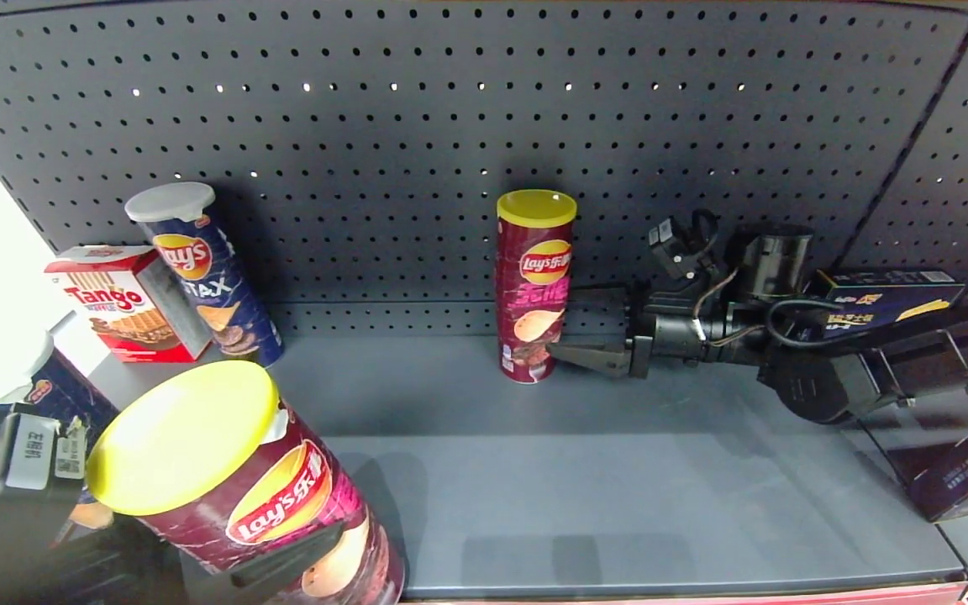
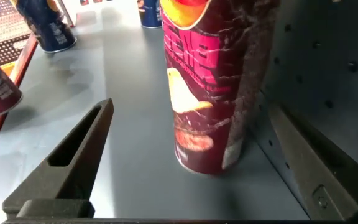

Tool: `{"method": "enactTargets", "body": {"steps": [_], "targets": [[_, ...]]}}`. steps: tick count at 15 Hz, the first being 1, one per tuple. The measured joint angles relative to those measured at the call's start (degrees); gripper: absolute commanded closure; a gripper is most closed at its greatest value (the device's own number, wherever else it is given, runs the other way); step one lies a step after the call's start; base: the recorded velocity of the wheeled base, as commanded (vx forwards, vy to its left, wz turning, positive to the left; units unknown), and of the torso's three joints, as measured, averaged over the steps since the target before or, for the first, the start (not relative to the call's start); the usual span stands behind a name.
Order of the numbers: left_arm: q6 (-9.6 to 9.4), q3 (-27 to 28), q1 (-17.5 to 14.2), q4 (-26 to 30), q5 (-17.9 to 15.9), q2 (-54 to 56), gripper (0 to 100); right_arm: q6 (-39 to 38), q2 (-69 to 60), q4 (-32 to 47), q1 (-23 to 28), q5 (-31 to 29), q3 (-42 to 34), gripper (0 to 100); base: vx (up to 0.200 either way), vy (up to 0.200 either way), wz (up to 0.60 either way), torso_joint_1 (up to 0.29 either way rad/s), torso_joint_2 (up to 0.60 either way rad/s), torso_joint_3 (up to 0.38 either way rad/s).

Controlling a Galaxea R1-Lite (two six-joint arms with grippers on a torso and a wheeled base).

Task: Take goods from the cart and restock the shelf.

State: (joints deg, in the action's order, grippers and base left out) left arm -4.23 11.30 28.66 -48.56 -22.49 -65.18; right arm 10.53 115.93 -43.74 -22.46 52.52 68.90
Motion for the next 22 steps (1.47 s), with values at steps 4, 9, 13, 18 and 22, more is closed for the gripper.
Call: {"method": "enactTargets", "body": {"steps": [4,9,13,18,22], "targets": [[0.0,0.2,0.0,0.0,0.1,-0.1,100,0.0,3.0,-0.1,-1.1,-0.1,2.9,0,0.0,0.0,0.0,0.0,0.0,0.0],[0.0,0.1,0.0,0.0,0.1,-0.1,100,-0.1,6.6,-1.3,-1.9,-0.3,5.9,0,0.0,0.0,0.0,0.0,0.0,0.0],[0.0,-0.2,-0.1,0.0,0.2,-0.1,100,-0.2,9.2,-1.3,-2.8,-0.6,8.9,0,0.0,0.0,0.0,0.0,0.0,0.0],[0.0,-0.5,0.0,0.0,1.1,0.0,100,-0.4,11.1,-2.3,-4.5,-2.5,10.3,100,0.0,0.0,0.0,0.0,0.0,0.0],[0.0,-1.0,0.0,-0.1,1.0,0.0,100,-0.4,11.1,-2.2,-5.0,-2.9,10.5,100,0.0,0.0,0.0,0.0,0.0,0.0]]}}
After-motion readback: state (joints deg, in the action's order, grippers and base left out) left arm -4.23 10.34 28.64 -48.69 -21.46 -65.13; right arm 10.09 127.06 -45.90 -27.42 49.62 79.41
